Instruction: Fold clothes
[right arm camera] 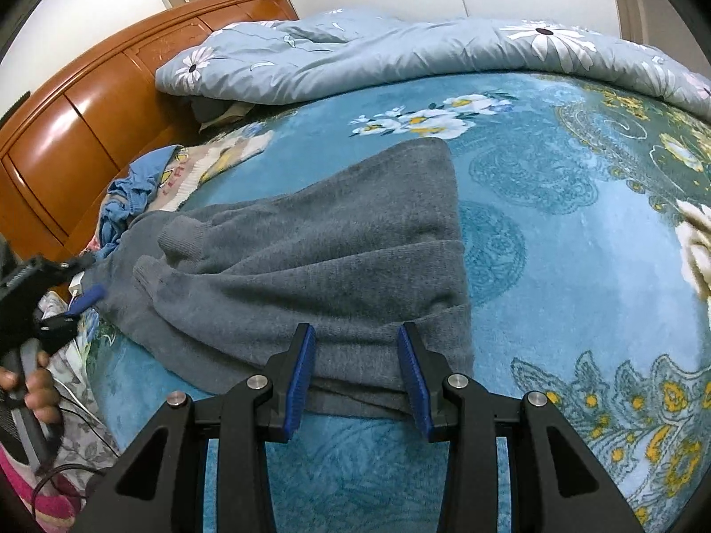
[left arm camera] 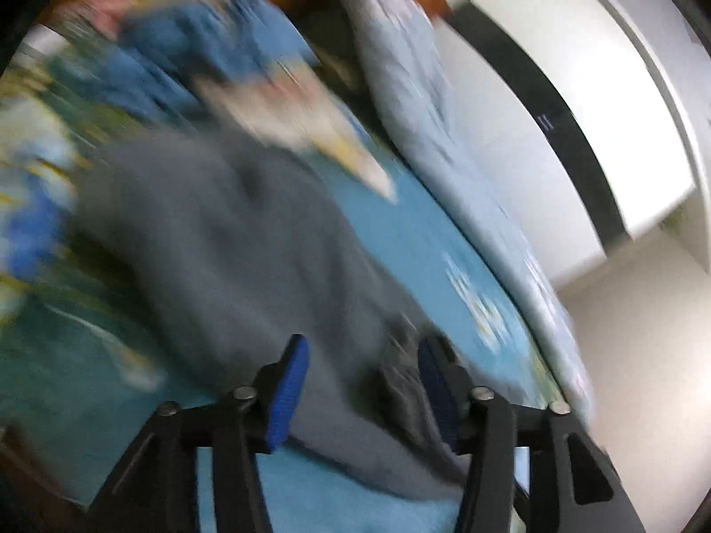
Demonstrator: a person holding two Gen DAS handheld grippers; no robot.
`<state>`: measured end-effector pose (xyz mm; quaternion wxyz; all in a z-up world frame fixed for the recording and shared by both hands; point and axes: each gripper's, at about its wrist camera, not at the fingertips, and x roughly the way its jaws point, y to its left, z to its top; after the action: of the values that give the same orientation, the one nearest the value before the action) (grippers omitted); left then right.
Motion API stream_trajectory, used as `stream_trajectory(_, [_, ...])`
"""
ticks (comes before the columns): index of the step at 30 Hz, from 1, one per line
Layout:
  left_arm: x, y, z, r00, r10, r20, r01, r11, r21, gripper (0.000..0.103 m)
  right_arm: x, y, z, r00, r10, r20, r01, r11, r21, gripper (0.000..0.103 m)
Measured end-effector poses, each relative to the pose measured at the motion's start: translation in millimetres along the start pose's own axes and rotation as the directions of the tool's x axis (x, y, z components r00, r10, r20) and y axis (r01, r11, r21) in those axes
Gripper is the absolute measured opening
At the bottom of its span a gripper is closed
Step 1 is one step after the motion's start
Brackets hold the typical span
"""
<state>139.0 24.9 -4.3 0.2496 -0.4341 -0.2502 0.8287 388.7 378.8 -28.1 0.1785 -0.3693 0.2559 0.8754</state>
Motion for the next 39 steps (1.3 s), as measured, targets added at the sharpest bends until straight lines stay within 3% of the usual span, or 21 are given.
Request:
stream_trajectory(1, [-13,11,7,0.997,0.042,0.059,-0.040,0.999,-0.037,0.062,0,0,0,1.000,0.000,0.001,0.000,1.000,0.000,0.041])
stream_trajectory(4, [-28,36,16,0.985,0.131,0.114,-0.115,0.984,-0.135,0.068,0,0,0,1.000,-0.001,0.002,0.001,1.000,0.000,0.041])
stream_trajectory(6, [-20,48,18,0.984,0.153,0.091,-0.134,0.973,-0.188,0.068,1,1,0,1.000,-0.002,0.003,0.002,1.000,0.001,0.042])
stream_trajectory(11, [25,66,29,0.995,0.099,-0.010,-0.098,0.961,-0.260,0.068,1,3,-1,1.000,0.000,0.002,0.000,1.000,-0.006,0.045])
stream_trajectory(14, [44,85,36,0.993,0.100,-0.068,-0.117,0.932,-0.342,0.068,1,2,0,1.000,0.007,0.000,-0.007,1.000,-0.002,0.045])
stream_trajectory(18, [53,98,45,0.997,0.048,-0.066,-0.072,0.908,-0.414,0.068,2,2,1,1.000,0.008,-0.001,-0.008,1.000,-0.004,0.045])
stream_trajectory(22, [56,100,54,0.998,0.003,-0.062,-0.028,0.906,-0.421,0.067,3,2,1,1.000,0.009,0.000,-0.009,1.000,-0.003,0.045])
stream_trajectory(24, [54,100,55,0.998,-0.004,-0.055,-0.020,0.909,-0.417,0.063,2,2,0,1.000,0.014,0.002,-0.014,1.000,0.000,0.045])
stream_trajectory(25, [53,100,55,0.998,-0.003,-0.057,-0.021,0.909,-0.415,0.056,2,1,0,1.000,0.019,0.003,-0.019,1.000,0.004,0.045])
stream_trajectory(26, [52,99,56,0.998,0.000,-0.055,-0.022,0.912,-0.410,0.046,2,1,0,1.000,0.022,0.004,-0.022,1.000,0.006,0.045])
stream_trajectory(32, [25,59,69,0.999,-0.034,0.003,0.033,0.956,-0.292,0.032,0,-2,-1,0.999,0.045,0.010,-0.045,0.999,0.019,0.045])
stream_trajectory(36, [0,-11,75,0.995,-0.082,0.063,0.087,0.992,-0.086,0.032,-4,-7,0,0.997,0.075,0.021,-0.076,0.997,0.034,0.045])
stream_trajectory(39, [-13,-81,70,0.987,-0.139,0.079,0.130,0.986,0.107,0.032,-12,-10,0,0.995,0.091,0.040,-0.093,0.994,0.049,0.045])
